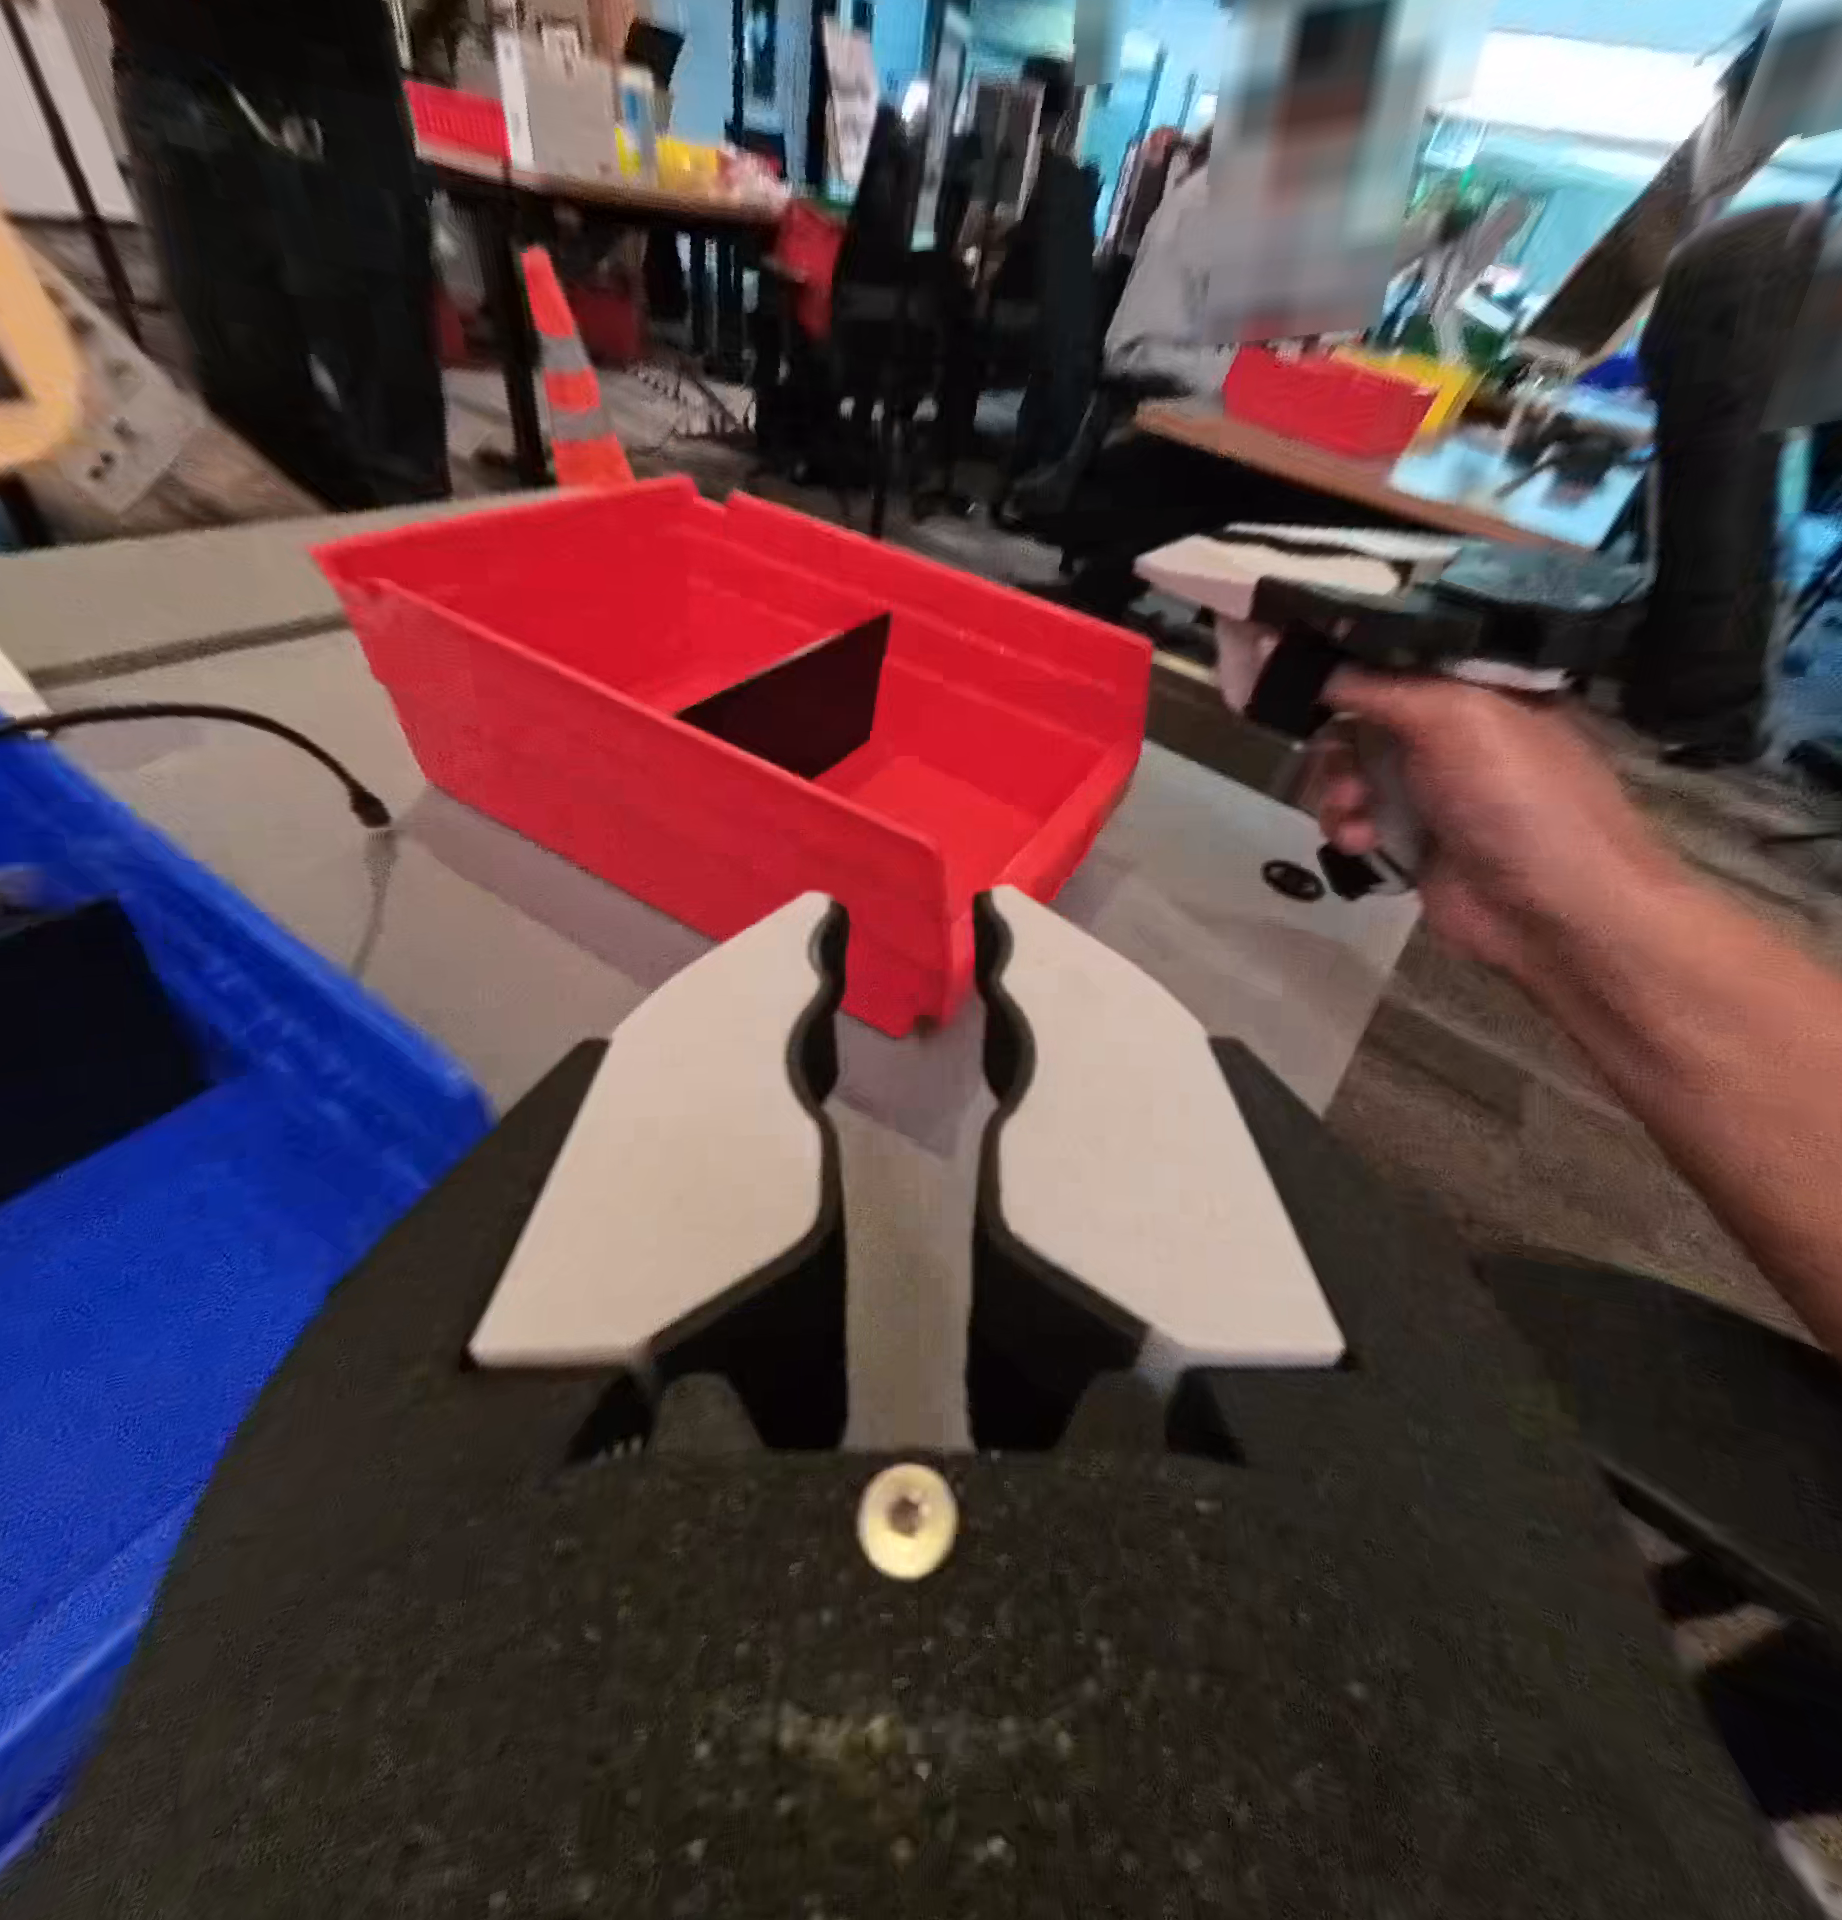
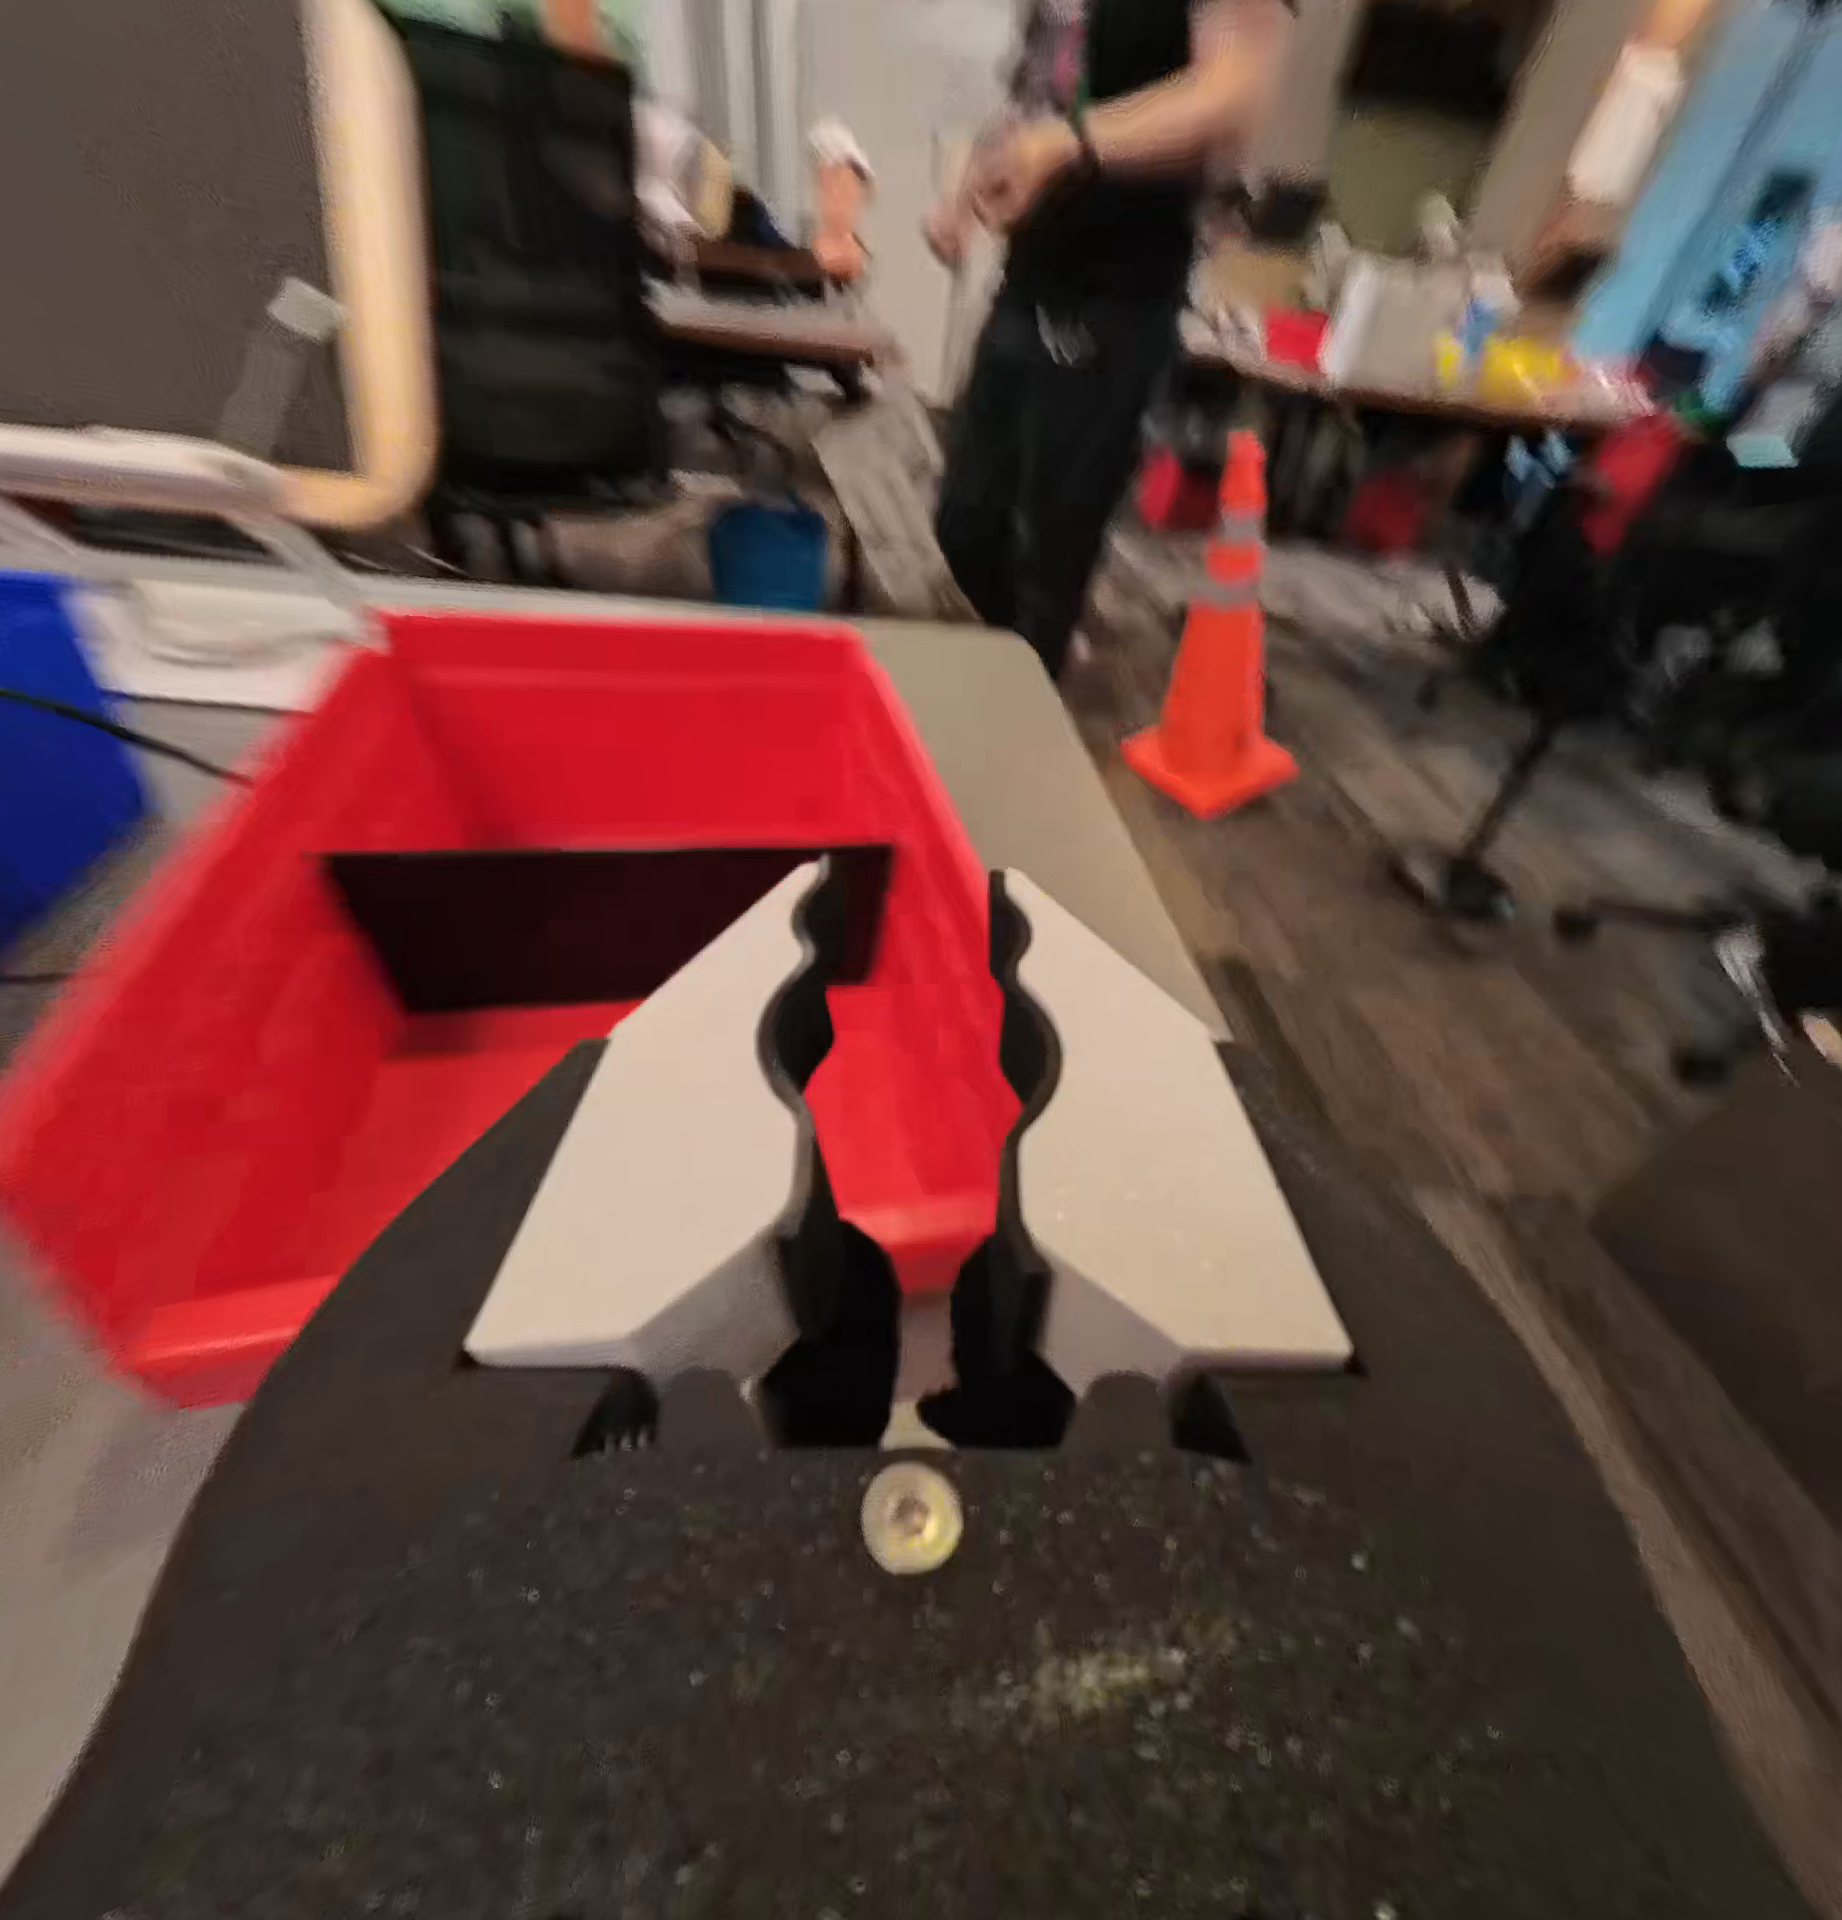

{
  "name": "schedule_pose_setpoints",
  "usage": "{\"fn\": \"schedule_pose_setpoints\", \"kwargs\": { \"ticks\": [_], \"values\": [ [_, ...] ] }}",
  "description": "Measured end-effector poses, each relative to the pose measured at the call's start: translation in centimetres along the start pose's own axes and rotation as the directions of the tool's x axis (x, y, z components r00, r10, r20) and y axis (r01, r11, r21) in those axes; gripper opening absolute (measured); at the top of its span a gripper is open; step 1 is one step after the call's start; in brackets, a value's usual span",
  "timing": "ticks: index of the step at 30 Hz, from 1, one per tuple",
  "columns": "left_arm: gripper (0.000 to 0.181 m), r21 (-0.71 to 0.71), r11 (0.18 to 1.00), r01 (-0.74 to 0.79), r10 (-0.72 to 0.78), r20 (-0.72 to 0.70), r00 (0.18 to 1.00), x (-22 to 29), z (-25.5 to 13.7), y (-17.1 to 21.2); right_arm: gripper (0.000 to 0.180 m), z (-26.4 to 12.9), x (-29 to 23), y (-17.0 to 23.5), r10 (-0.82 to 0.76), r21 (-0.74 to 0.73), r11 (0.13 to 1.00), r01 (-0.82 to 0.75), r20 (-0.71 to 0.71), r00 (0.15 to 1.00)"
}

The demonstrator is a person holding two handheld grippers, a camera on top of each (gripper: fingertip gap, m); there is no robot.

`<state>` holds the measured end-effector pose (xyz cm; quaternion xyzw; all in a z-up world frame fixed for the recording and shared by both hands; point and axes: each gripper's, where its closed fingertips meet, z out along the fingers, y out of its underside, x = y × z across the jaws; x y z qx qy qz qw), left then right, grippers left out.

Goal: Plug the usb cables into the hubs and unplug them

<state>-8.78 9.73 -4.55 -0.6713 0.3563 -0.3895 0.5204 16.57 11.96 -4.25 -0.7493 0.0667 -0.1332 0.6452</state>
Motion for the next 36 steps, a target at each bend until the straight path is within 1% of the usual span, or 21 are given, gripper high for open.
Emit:
{"fn": "schedule_pose_setpoints", "kwargs": {
  "ticks": [1, 3, 5, 6, 7, 8, 9, 11, 13, 14, 15, 16, 17, 18, 19, 21, 23, 27, 31, 33, 36],
  "values": [
    [0.023, 0.032, 0.999, -0.022, 0.021, 0.039, 0.999, -1.4, -2.7, -1.0, 0.028, -0.7, -2.9, -1.5, -0.032, 0.040, 0.999, 0.029, 0.069, 0.997],
    [0.024, 0.026, 0.990, -0.138, 0.127, 0.252, 0.959, -6.5, -8.2, -2.1, 0.030, -2.0, -10.1, -2.2, -0.099, 0.030, 0.995, 0.095, 0.224, 0.969],
    [0.026, 0.018, 0.976, -0.215, 0.174, 0.522, 0.835, -12.6, -14.2, -2.8, 0.032, -3.6, -18.6, -1.4, -0.086, 0.024, 0.996, 0.084, 0.403, 0.911],
    [0.026, 0.018, 0.974, -0.224, 0.168, 0.608, 0.776, -14.9, -16.7, -2.7, 0.036, -4.2, -22.7, -0.4, -0.047, 0.004, 0.999, 0.052, 0.481, 0.875],
    [0.031, 0.021, 0.977, -0.211, 0.146, 0.655, 0.742, -16.7, -18.5, -2.3, 0.047, -4.3, -25.8, 1.1, -0.024, -0.038, 0.998, 0.051, 0.514, 0.857],
    [0.035, 0.034, 0.987, -0.154, 0.095, 0.655, 0.750, -17.8, -19.3, -1.3, 0.054, -3.8, -27.6, 2.8, -0.013, -0.084, 0.994, 0.062, 0.491, 0.871],
    [0.041, 0.041, 0.997, -0.065, 0.026, 0.613, 0.789, -18.4, -19.3, -0.2, 0.058, -3.1, -28.6, 4.0, 0.003, -0.120, 0.991, 0.057, 0.448, 0.894],
    [0.054, 0.027, 0.996, 0.085, -0.085, 0.569, 0.818, -19.8, -18.9, 2.1, 0.062, -2.2, -29.6, 4.4, 0.019, -0.128, 0.991, 0.036, 0.405, 0.914],
    [0.058, 0.014, 0.992, 0.125, -0.110, 0.580, 0.807, -21.6, -18.5, 3.8, 0.060, -1.5, -30.4, 4.2, 0.013, -0.107, 0.994, 0.031, 0.388, 0.921],
    [0.058, -0.001, 0.990, 0.144, -0.117, 0.576, 0.809, -22.1, -18.0, 4.5, 0.058, -0.9, -30.6, 4.6, 0.006, -0.126, 0.991, 0.043, 0.365, 0.931],
    [0.057, -0.020, 0.987, 0.159, -0.120, 0.566, 0.816, -22.4, -17.3, 5.1, 0.051, -0.4, -30.7, 5.2, 0.018, -0.166, 0.985, 0.041, 0.341, 0.940],
    [0.050, -0.028, 0.987, 0.161, -0.119, 0.552, 0.825, -22.7, -16.5, 5.3, 0.044, 0.1, -31.2, 5.8, 0.050, -0.211, 0.977, 0.023, 0.333, 0.942],
    [0.040, -0.027, 0.987, 0.157, -0.119, 0.535, 0.836, -22.9, -15.8, 5.3, 0.036, 0.5, -31.8, 6.4, 0.081, -0.250, 0.968, 0.004, 0.330, 0.941],
    [0.025, -0.033, 0.988, 0.154, -0.115, 0.520, 0.847, -22.9, -15.1, 5.2, 0.021, 0.7, -32.4, 6.8, 0.111, -0.282, 0.959, -0.013, 0.336, 0.935],
    [0.015, -0.045, 0.990, 0.136, -0.093, 0.522, 0.848, -23.0, -14.6, 5.2, 0.012, 1.0, -32.8, 6.5, 0.140, -0.284, 0.958, -0.045, 0.322, 0.936],
    [0.011, -0.105, 0.992, 0.069, 0.004, 0.576, 0.818, -23.5, -14.6, 5.2, 0.008, 1.4, -32.9, 6.6, 0.125, -0.304, 0.952, -0.041, 0.261, 0.957],
    [0.009, -0.112, 0.991, 0.069, 0.014, 0.612, 0.791, -23.9, -15.3, 4.9, 0.005, 1.5, -33.5, 6.4, 0.123, -0.324, 0.945, -0.045, 0.225, 0.967],
    [0.006, -0.068, 0.997, -0.020, 0.062, 0.694, 0.717, -26.1, -19.1, 2.0, 0.005, 1.0, -38.3, 4.9, 0.173, -0.329, 0.941, -0.080, 0.266, 0.948],
    [0.005, -0.015, 0.994, -0.105, 0.079, 0.767, 0.637, -30.0, -25.8, 0.1, 0.003, 0.0, -46.1, 2.7, 0.126, -0.283, 0.959, -0.026, 0.338, 0.933],
    [0.005, -0.001, 0.996, -0.092, 0.058, 0.783, 0.620, -32.5, -29.5, 0.4, 0.003, -0.4, -50.4, 2.0, 0.102, -0.269, 0.963, 0.001, 0.368, 0.924],
    [0.005, 0.013, 1.000, -0.012, -0.003, 0.792, 0.611, -36.4, -34.6, 2.1, 0.003, -0.9, -56.4, 1.5, 0.086, -0.266, 0.964, 0.026, 0.403, 0.911]
  ]
}}
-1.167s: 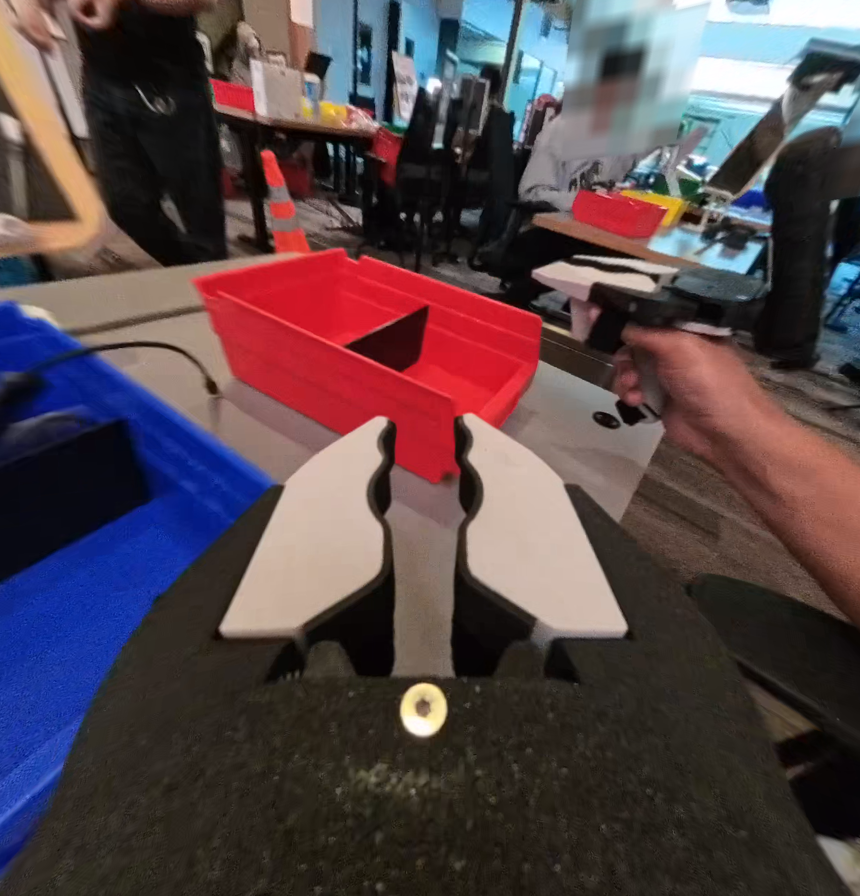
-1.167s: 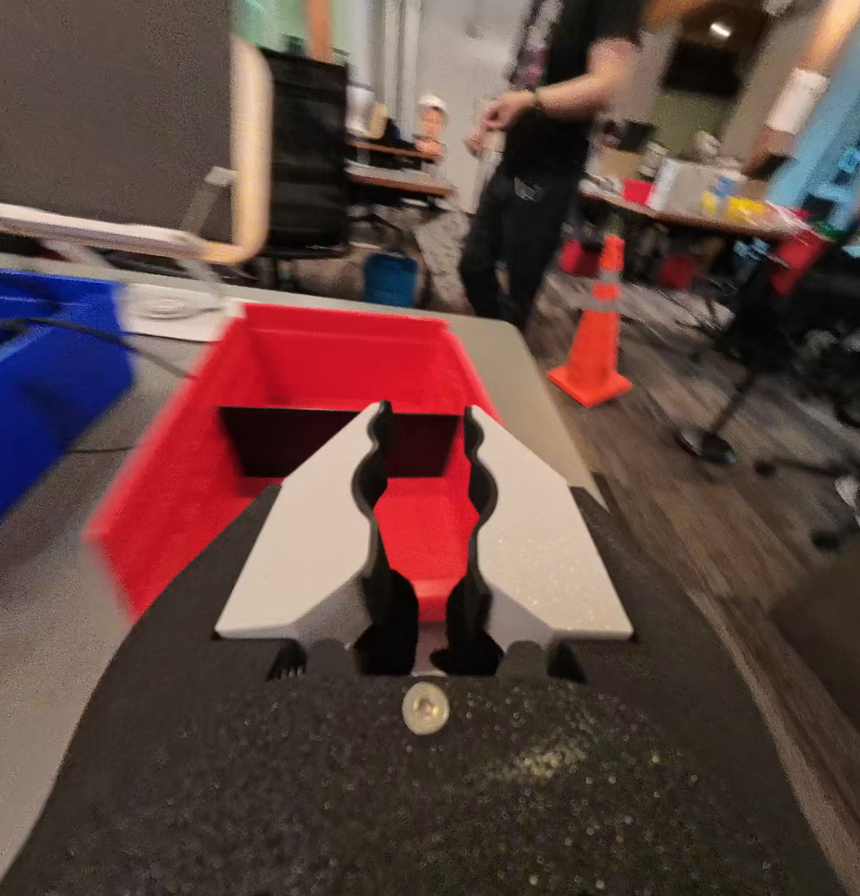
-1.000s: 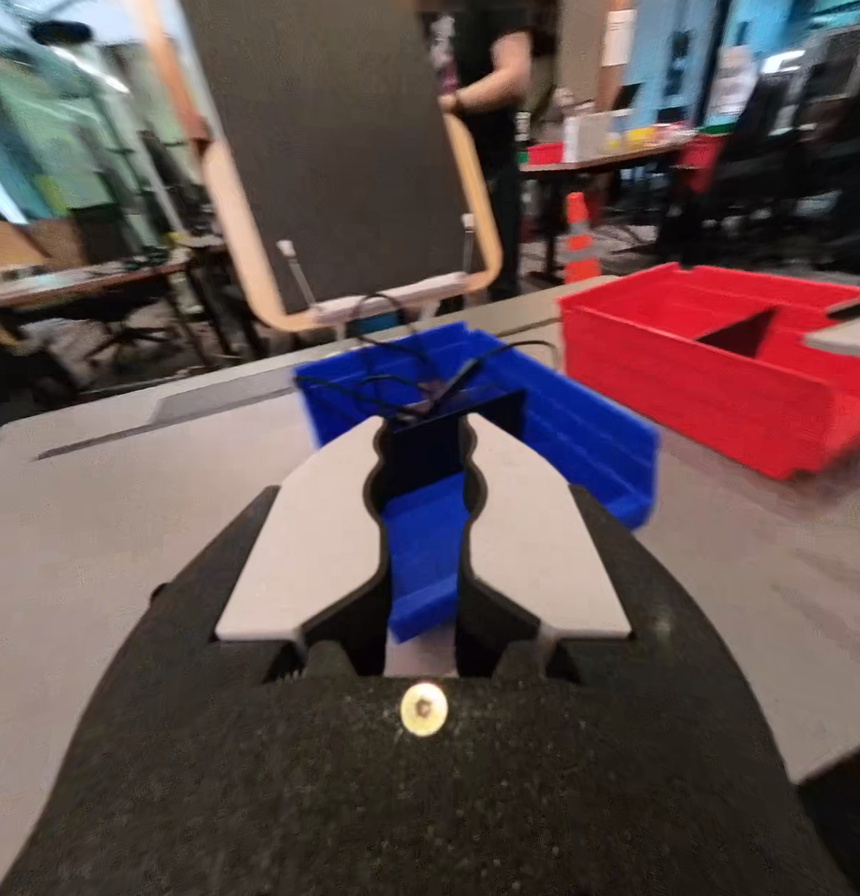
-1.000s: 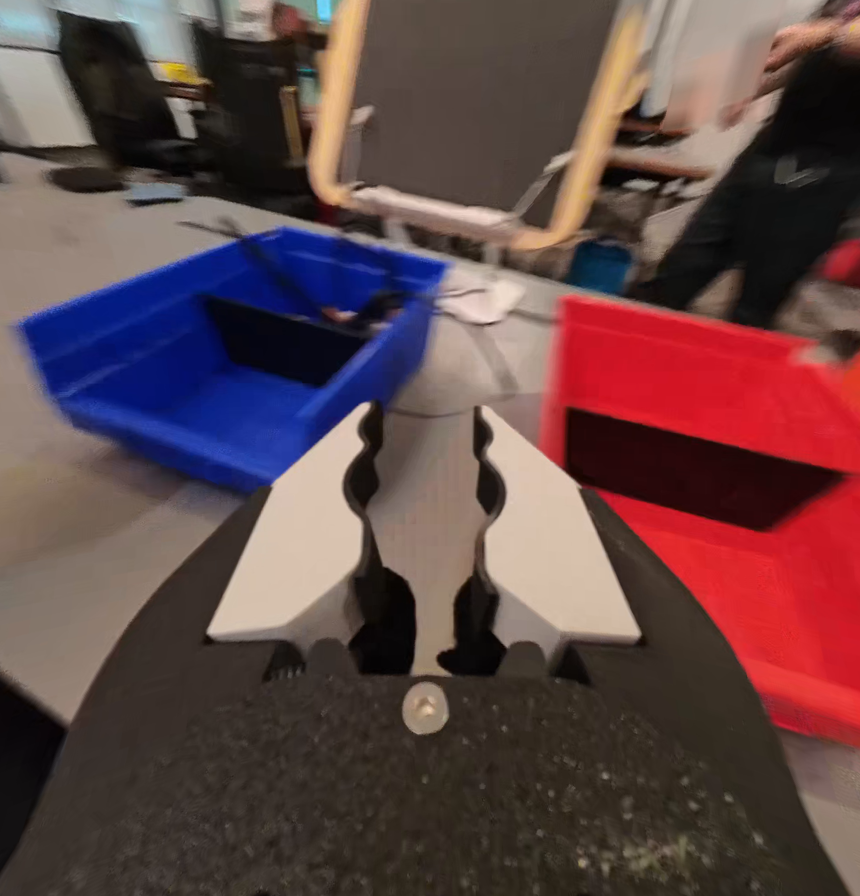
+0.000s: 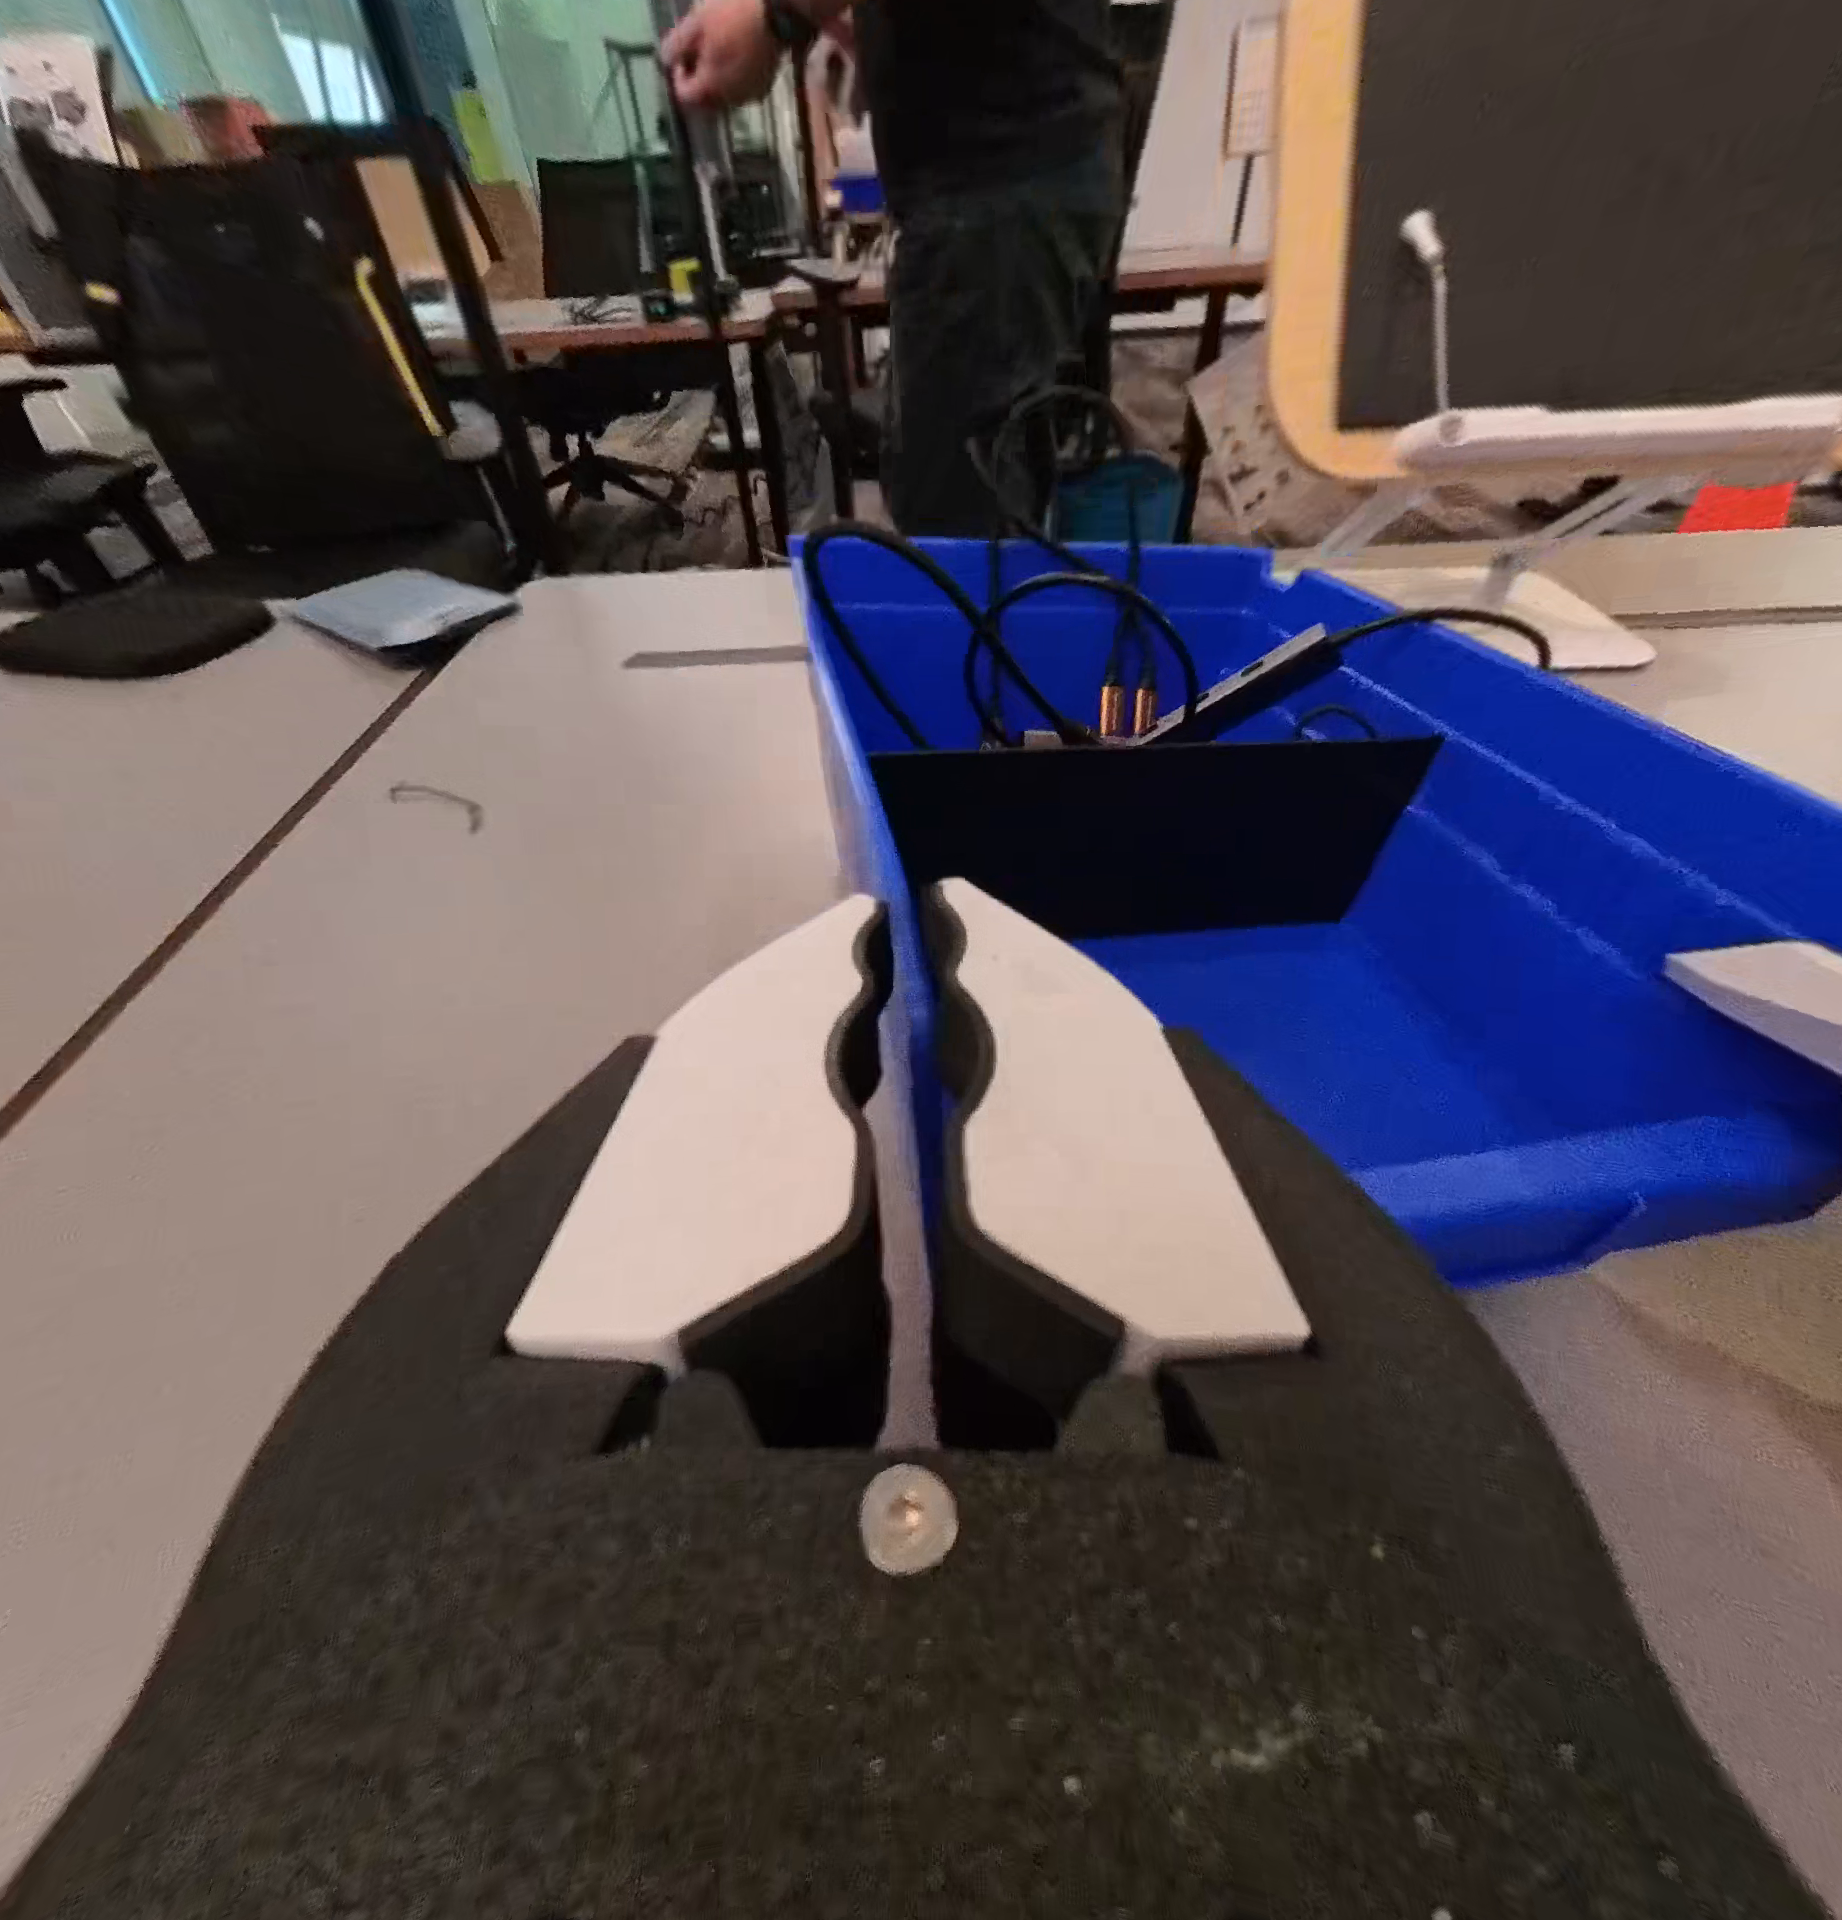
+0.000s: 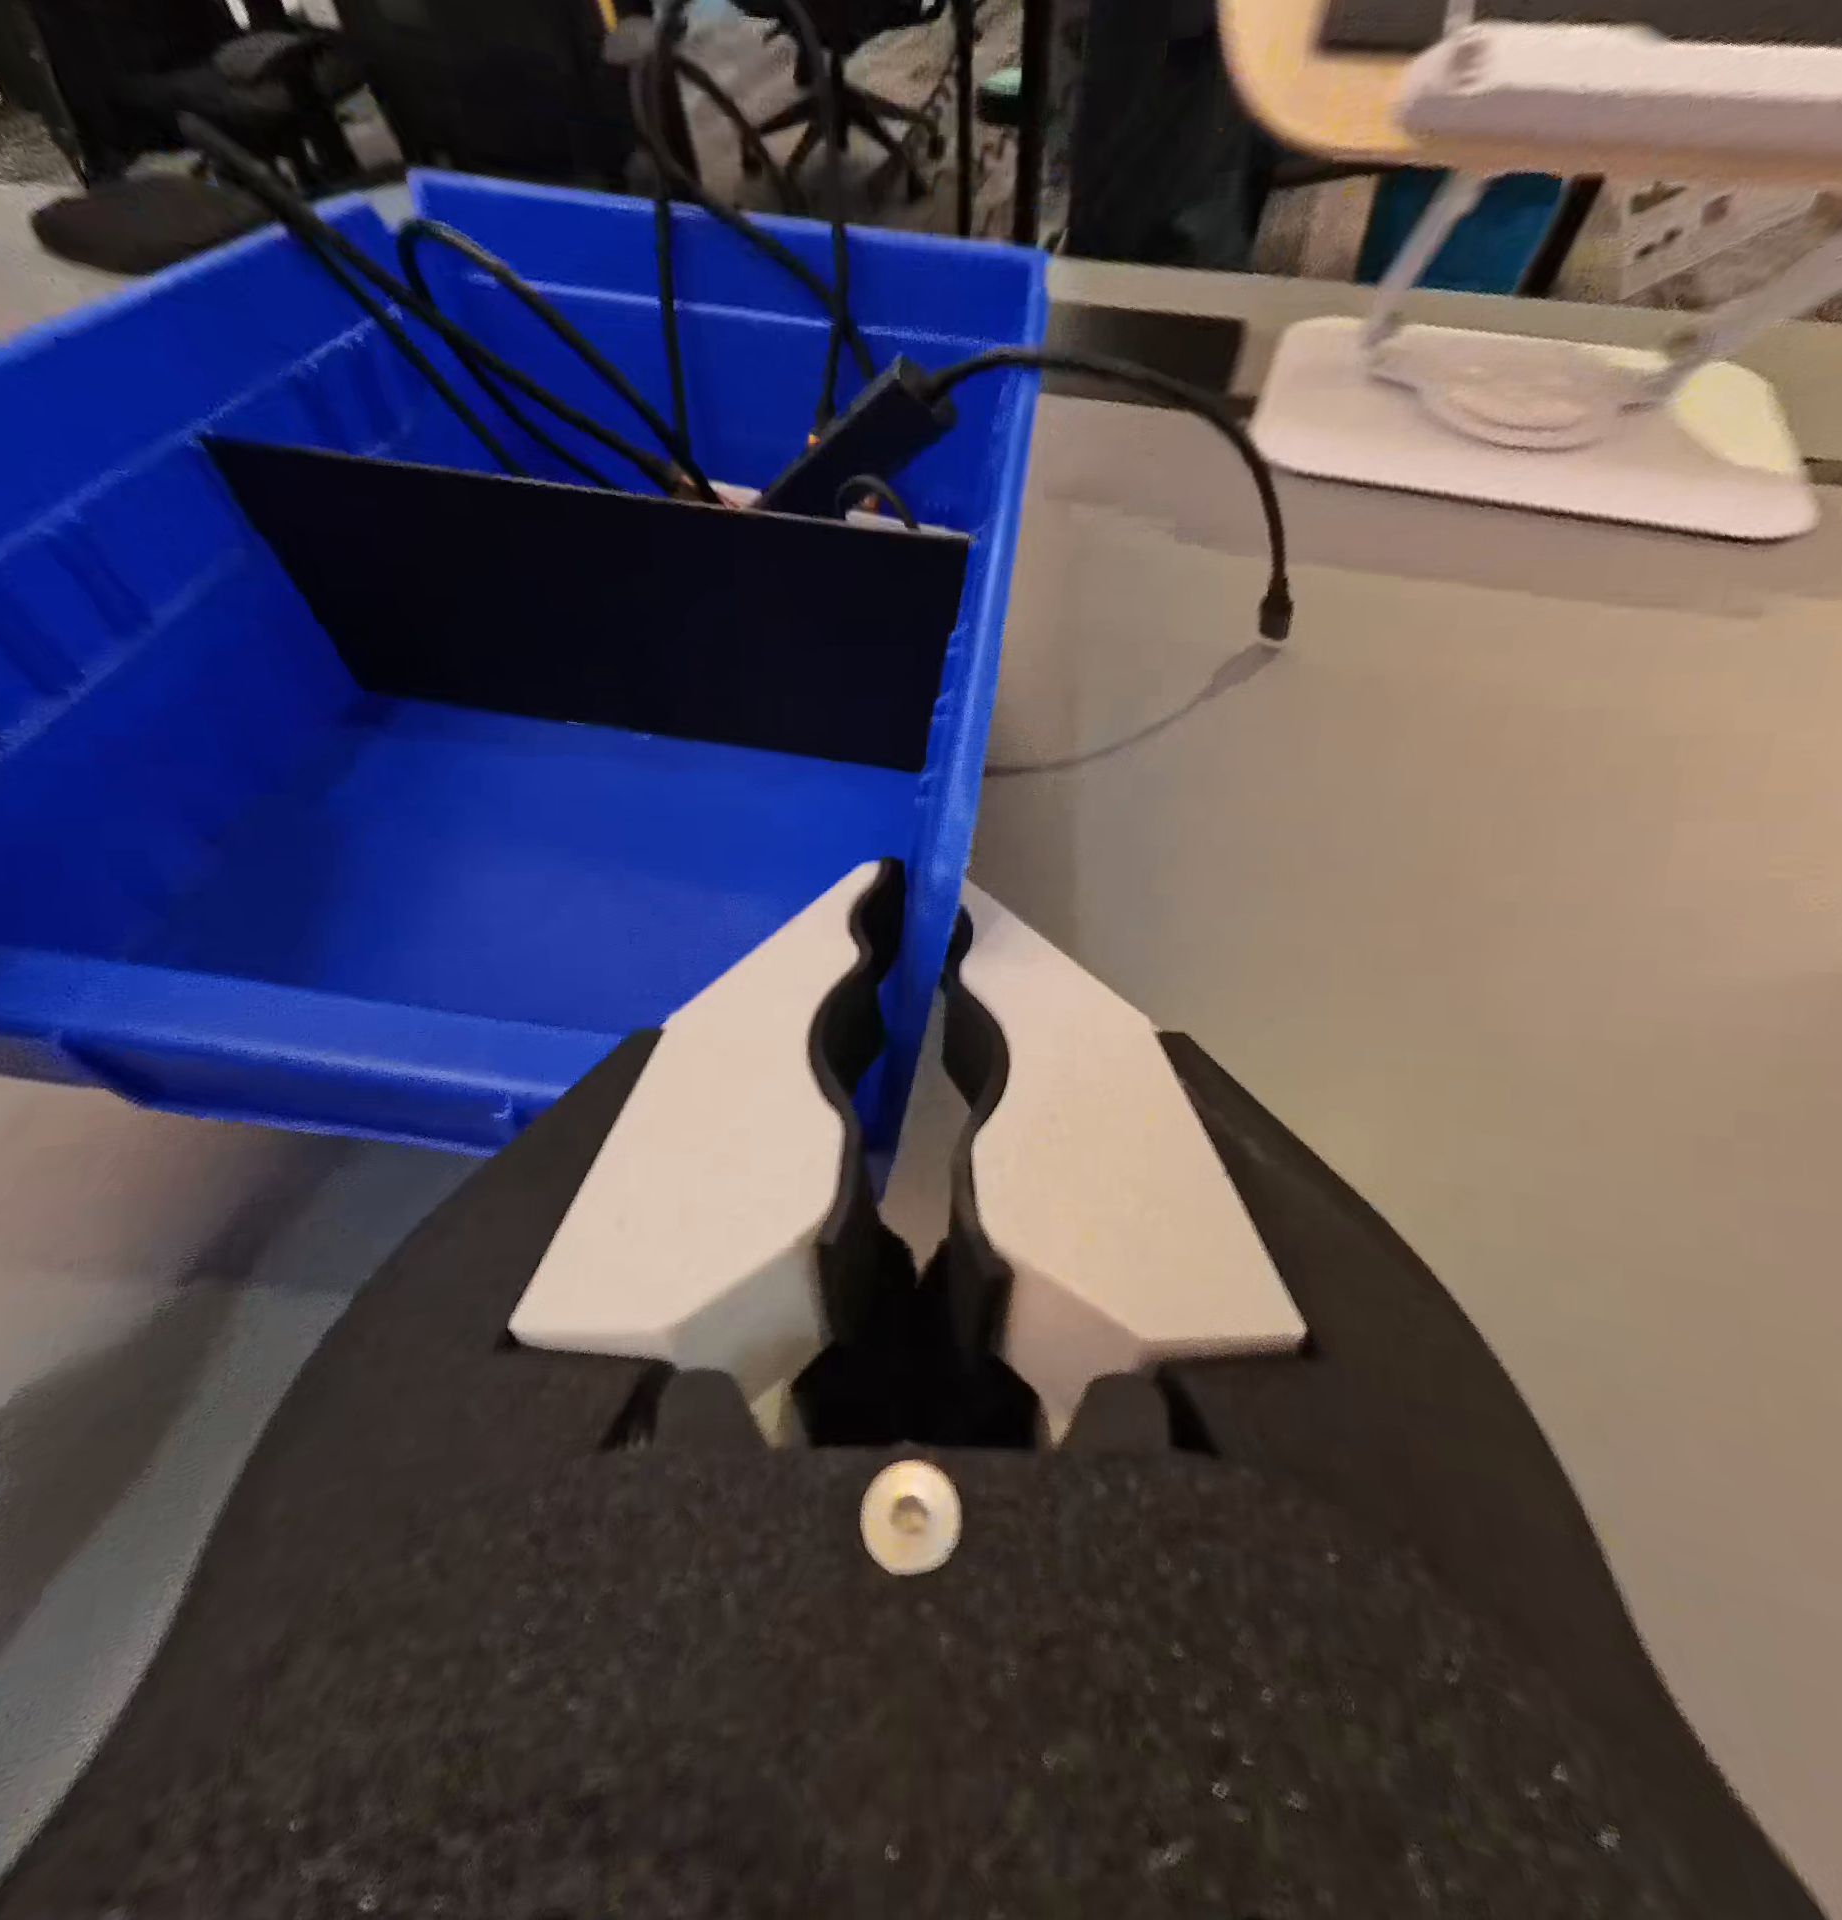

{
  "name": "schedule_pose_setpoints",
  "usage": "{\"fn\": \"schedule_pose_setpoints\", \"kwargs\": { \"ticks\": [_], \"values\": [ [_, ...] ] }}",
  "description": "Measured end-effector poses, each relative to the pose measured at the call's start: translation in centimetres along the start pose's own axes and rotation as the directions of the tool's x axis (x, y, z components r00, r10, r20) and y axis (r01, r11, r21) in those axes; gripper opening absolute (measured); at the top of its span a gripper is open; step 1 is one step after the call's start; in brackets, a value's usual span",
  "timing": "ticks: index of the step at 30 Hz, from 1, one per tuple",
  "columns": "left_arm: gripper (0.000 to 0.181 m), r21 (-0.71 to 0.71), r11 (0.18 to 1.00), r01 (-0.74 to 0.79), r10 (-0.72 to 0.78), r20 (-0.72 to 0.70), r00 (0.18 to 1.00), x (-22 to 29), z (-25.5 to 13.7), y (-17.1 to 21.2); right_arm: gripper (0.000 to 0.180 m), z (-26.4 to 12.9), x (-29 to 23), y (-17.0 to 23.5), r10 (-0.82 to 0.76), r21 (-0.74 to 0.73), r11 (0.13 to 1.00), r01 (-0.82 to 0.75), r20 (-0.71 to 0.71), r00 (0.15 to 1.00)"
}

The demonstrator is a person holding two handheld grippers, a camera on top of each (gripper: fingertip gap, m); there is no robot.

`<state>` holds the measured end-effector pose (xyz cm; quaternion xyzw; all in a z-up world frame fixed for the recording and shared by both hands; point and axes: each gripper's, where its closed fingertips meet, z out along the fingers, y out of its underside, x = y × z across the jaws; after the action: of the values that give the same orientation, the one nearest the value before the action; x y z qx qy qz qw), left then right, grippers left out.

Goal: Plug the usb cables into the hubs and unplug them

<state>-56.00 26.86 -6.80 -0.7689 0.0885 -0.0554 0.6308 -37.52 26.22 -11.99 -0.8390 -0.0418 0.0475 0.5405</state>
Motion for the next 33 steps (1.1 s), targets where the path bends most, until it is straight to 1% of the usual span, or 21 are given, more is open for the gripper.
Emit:
{"fn": "schedule_pose_setpoints", "kwargs": {
  "ticks": [2, 4, 6, 8, 9, 10, 12, 13, 15, 17, 19, 21, 23, 26, 28, 32, 33],
  "values": [
    [0.005, -0.042, 0.997, 0.062, -0.061, 0.021, 0.998, -3.8, 0.1, 1.3, 0.003, 0.9, -3.3, -0.7, -0.036, 0.007, 0.999, 0.036, 0.009, 0.999],
    [0.005, -0.011, 0.990, 0.139, -0.139, 0.018, 0.990, -6.5, 0.1, 1.4, 0.004, 1.4, -5.8, -1.0, -0.041, -0.006, 0.999, 0.041, 0.025, 0.999],
    [0.005, -0.021, 0.983, 0.181, -0.181, 0.006, 0.983, -8.5, 0.4, 1.9, 0.007, 2.1, -7.6, -0.6, -0.036, -0.037, 0.999, 0.038, 0.044, 0.998],
    [0.005, -0.046, 0.977, 0.209, -0.210, -0.020, 0.977, -9.3, 1.1, 2.9, 0.006, 2.7, -8.2, 0.6, -0.033, -0.067, 0.997, 0.035, 0.041, 0.999],
    [0.005, -0.057, 0.973, 0.223, -0.224, -0.022, 0.974, -9.5, 1.4, 3.5, 0.008, 2.9, -8.5, 1.3, -0.028, -0.074, 0.997, 0.032, 0.050, 0.998],
    [0.004, -0.054, 0.968, 0.246, -0.248, -0.025, 0.969, -9.5, 1.6, 3.7, 0.009, 2.8, -8.4, 1.2, -0.028, -0.036, 0.999, 0.030, 0.051, 0.998],
    [0.005, -0.064, 0.959, 0.276, -0.278, -0.026, 0.960, -9.4, 1.9, 3.6, 0.015, 2.4, -8.7, 1.4, -0.066, -0.007, 0.998, 0.067, 0.101, 0.993],
    [0.004, -0.085, 0.962, 0.258, -0.260, -0.017, 0.965, -9.4, 1.9, 3.7, 0.020, 2.0, -9.1, 1.5, -0.078, -0.008, 0.997, 0.080, 0.157, 0.984],
    [0.006, -0.120, 0.971, 0.207, -0.207, 0.008, 0.978, -9.4, 1.9, 3.7, 0.024, 0.0, -8.7, 1.0, -0.120, 0.017, 0.993, 0.120, 0.252, 0.960],
    [0.011, -0.114, 0.978, 0.176, -0.175, 0.018, 0.984, -9.3, 1.9, 3.7, 0.028, -3.1, -7.8, -0.2, -0.154, 0.095, 0.987, 0.128, 0.347, 0.925],
    [0.008, -0.104, 0.978, 0.183, -0.183, 0.007, 0.983, -9.2, 2.1, 3.8, 0.025, -6.7, -6.6, -0.5, -0.201, 0.131, 0.979, 0.158, 0.465, 0.862],
    [0.004, -0.111, 0.972, 0.208, -0.210, -0.007, 0.978, -9.1, 2.5, 4.0, 0.021, -10.1, -4.3, 0.1, -0.248, 0.137, 0.969, 0.206, 0.544, 0.801],
    [0.004, -0.118, 0.974, 0.195, -0.197, -0.006, 0.980, -9.0, 3.2, 4.2, 0.020, -12.5, -0.4, 1.0, -0.275, 0.135, 0.961, 0.241, 0.561, 0.781],
    [0.003, -0.134, 0.983, 0.129, -0.129, 0.009, 0.992, -8.5, 4.5, 4.1, 0.018, -14.9, 6.6, 2.0, -0.263, 0.133, 0.965, 0.227, 0.526, 0.809],
    [0.003, -0.129, 0.984, 0.121, -0.126, -0.035, 0.991, -7.3, 5.6, 3.9, 0.016, -15.9, 11.2, 2.9, -0.244, 0.133, 0.970, 0.205, 0.493, 0.835],
    [0.007, -0.150, 0.983, 0.110, -0.130, -0.127, 0.983, -4.4, 8.1, 3.4, 0.017, -16.9, 20.2, 4.8, -0.112, 0.141, 0.988, 0.065, 0.352, 0.929],
    [0.016, -0.181, 0.979, 0.099, -0.128, -0.157, 0.979, -3.6, 8.3, 3.6, 0.017, -17.1, 22.1, 5.5, -0.073, 0.144, 0.989, 0.027, 0.321, 0.944]
  ]
}}
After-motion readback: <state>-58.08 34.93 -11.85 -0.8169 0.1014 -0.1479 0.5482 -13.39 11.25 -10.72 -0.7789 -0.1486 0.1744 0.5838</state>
